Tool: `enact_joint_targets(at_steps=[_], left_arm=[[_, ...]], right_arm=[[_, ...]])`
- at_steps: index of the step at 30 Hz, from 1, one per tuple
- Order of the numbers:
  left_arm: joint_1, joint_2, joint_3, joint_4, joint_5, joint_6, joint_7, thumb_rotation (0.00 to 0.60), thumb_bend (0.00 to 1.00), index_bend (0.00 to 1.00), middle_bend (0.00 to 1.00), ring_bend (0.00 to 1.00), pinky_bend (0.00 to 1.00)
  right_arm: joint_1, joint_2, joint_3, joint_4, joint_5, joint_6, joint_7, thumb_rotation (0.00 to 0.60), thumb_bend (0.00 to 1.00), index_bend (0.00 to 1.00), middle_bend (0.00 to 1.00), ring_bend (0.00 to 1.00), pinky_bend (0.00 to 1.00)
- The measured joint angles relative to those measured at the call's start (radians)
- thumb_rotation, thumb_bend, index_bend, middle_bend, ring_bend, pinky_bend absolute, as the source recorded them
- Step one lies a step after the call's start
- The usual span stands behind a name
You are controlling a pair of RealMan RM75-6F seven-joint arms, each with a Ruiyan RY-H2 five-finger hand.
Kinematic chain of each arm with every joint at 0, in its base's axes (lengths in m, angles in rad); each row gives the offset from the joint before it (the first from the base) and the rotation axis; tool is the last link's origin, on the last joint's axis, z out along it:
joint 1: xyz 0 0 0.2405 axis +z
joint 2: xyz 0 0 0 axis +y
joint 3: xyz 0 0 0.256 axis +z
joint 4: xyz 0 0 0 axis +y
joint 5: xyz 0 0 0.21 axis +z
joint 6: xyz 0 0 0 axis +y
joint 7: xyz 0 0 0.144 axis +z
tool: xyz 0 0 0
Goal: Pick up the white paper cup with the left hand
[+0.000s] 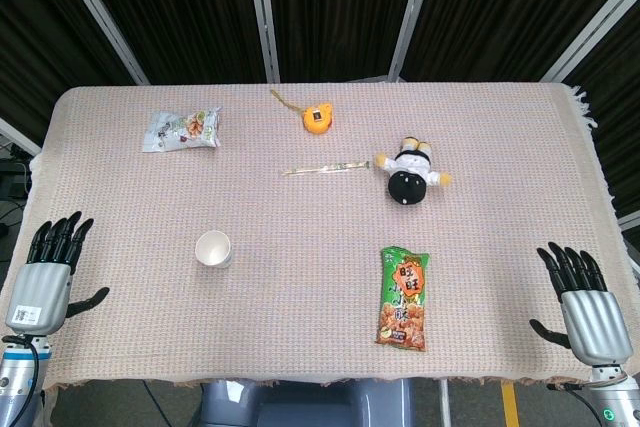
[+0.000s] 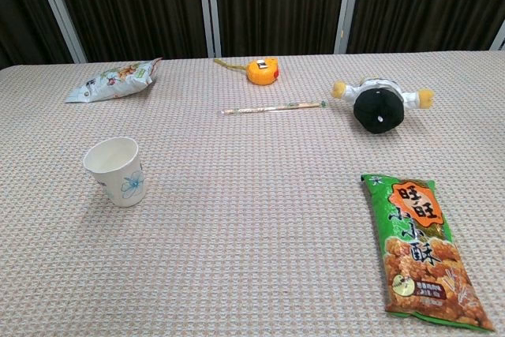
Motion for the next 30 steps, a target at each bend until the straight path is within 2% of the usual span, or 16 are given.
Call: enact_joint_targets(at_steps=[12,22,30], left_arm=[[0.002,-0.003,0.005,0.001,-0.003,-0.005,0.010,0.600,0.00,0.00,0.00,0.00,0.00],[-0.007,0.000,0.002,-0.006,-0.007,-0.020,-0.001,0.600,0.00,0.00,0.00,0.00,0.00],[-0.039,0.003,0.001,-0.058,-0.005,-0.072,0.042,0.600,0.00,0.00,0.00,0.00,0.00]], right_arm=[[-0.001,0.001,0.002,0.001,-0.006,0.010,0.010,0.600,0.03,0.00,0.00,0.00,0.00],[-0.012,-0.042,0.035,0.039,0.006,0.067,0.019,0.600,0.03,0.00,0.00,0.00,0.00],[-0.027,-0.026,0.029,0.037,0.004,0.080,0.057,0.600,0.03,0.00,0.00,0.00,0.00]])
